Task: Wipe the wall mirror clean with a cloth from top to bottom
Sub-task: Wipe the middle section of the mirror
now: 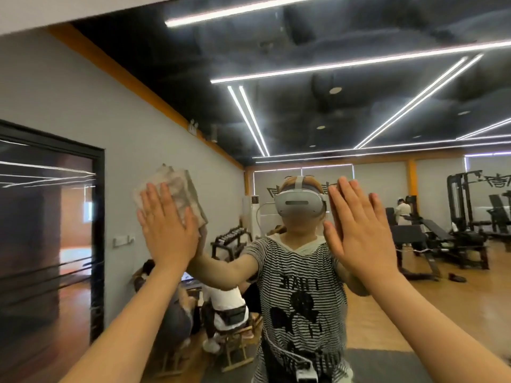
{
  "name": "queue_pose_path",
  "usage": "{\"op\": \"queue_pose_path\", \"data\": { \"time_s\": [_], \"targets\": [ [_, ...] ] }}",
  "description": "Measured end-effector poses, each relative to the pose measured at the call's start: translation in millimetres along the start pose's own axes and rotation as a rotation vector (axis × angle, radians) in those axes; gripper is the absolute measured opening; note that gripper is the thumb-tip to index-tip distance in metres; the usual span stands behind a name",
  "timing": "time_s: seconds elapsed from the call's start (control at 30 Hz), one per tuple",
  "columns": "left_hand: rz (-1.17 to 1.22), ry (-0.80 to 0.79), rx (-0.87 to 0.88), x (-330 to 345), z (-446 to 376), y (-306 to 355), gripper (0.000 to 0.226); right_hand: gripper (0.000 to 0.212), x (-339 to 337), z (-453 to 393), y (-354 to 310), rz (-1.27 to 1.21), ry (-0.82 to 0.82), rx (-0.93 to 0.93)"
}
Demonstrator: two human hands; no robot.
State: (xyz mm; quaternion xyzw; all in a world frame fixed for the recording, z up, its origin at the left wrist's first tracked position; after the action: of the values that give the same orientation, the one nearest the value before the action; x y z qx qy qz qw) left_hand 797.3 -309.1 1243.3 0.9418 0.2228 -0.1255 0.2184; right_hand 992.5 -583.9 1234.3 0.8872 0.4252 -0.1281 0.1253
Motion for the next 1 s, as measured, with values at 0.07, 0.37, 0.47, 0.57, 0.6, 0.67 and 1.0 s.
{"op": "queue_pose_path", "data": {
  "time_s": [0.07, 0.37, 0.47, 0.57, 0.6, 0.67, 1.0],
  "targets": [
    [0.045, 0.025, -0.077, 3, 5, 8, 0.079, 0.061, -1, 1, -1, 0.011, 0.008, 0.006],
    [-0.069, -0.012, 0.247, 36, 43, 136, 0.07, 0.061, 1, 1, -1, 0.025, -0.007, 0.002],
    [-0.167, -0.086, 0.443, 41, 44, 127, 0.072, 0.062, -1, 1, -1, 0.012, -0.01, -0.005],
    [-0.224, -0.087, 0.496, 33, 34, 89, 0.074, 0.062, -1, 1, 0, 0.004, -0.02, -0.004],
    [-0.209, -0.083, 0.428, 28, 28, 67, 0.074, 0.062, -1, 1, 0, 0.003, -0.022, -0.003],
    [-0.152, -0.083, 0.266, 17, 18, 24, 0.074, 0.063, -1, 1, 0, 0.0, -0.017, 0.001],
    [0.041, -0.044, -0.034, 27, 48, 50, 0.072, 0.062, 0, 2, -6, 0.056, 0.002, 0.013]
  ]
}}
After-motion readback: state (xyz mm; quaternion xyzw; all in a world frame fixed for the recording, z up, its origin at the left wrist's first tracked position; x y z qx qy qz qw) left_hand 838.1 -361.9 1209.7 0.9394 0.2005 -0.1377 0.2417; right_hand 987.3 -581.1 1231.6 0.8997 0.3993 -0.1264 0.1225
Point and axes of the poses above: each hand's wrist, its own z-axis away from the middle knuckle, its own x-axis out of the palm, y = z × x, the point moved 10 cm from there along -z, towards the middle knuckle, and after that the axes turned 11 degrees about -y, right-handed, at the moved point
